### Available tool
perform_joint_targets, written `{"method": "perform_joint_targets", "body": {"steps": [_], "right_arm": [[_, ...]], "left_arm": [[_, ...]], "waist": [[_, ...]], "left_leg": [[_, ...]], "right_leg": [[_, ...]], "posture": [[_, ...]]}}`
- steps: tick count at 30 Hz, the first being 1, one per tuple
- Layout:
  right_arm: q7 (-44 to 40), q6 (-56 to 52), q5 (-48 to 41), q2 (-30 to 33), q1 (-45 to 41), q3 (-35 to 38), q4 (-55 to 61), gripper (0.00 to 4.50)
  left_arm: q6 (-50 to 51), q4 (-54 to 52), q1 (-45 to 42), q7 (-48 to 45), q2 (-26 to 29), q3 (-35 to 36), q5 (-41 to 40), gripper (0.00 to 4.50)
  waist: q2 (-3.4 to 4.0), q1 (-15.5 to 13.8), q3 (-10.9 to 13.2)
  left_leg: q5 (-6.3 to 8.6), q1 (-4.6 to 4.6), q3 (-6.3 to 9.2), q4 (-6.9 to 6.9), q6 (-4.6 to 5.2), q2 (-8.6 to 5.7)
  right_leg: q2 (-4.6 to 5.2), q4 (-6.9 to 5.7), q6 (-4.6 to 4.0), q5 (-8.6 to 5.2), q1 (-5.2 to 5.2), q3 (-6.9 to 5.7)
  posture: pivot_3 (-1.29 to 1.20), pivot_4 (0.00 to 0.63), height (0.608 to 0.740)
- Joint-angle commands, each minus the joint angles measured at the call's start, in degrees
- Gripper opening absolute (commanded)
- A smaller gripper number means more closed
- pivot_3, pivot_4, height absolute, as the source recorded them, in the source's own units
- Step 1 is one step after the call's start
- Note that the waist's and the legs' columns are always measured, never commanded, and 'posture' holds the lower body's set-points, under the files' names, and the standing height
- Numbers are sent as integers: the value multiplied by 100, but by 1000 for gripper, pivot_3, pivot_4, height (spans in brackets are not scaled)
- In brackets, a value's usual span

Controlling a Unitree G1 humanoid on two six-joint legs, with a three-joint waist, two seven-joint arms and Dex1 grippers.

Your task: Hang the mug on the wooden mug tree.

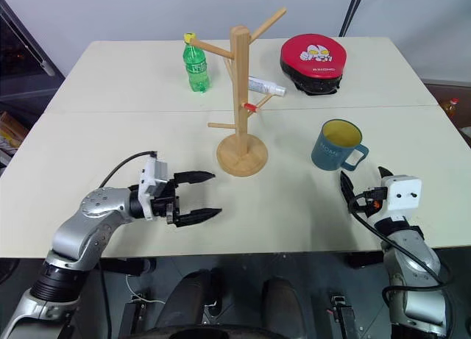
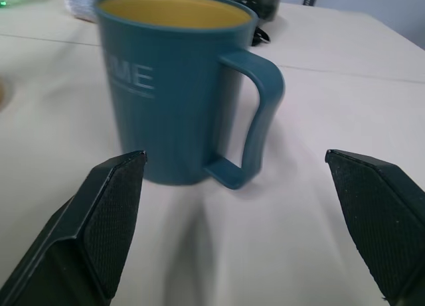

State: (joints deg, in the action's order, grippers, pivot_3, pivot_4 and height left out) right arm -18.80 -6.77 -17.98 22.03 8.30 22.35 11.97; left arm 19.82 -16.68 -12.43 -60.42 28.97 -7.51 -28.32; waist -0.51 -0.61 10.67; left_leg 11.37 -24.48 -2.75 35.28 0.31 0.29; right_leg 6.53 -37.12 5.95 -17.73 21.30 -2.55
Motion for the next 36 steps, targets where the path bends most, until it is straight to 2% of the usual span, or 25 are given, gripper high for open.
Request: {"method": "perform_joint_targets", "body": {"steps": [1,29,32,36], "right_arm": [[171,178,151,-12,-102,95,-109,4475],[386,819,687,140,-1396,-84,-1986,4475],[340,869,670,142,-1487,-123,-2092,3199],[132,905,520,84,-1565,-200,-2066,1005]], "left_arm": [[16,-275,-137,19,-96,-93,-113,4500],[-221,-315,-118,105,-232,-244,-9,4500],[-200,-343,-129,126,-228,-239,-16,4500],[-174,-358,-145,171,-230,-232,-19,4500]], "waist": [[0,9,0],[0,40,0],[0,37,0],[0,38,0]], "left_leg": [[0,0,-1,0,0,0],[-2,2,-5,3,2,3],[-2,2,-5,4,2,3],[-2,2,-5,5,2,4]], "right_leg": [[-1,-1,3,1,1,1],[-27,-7,19,10,1,2],[-29,-7,19,10,1,2],[-30,-7,20,10,1,4]], "posture": [[0,150,740],[0,150,740],[0,150,740],[0,150,740]]}}
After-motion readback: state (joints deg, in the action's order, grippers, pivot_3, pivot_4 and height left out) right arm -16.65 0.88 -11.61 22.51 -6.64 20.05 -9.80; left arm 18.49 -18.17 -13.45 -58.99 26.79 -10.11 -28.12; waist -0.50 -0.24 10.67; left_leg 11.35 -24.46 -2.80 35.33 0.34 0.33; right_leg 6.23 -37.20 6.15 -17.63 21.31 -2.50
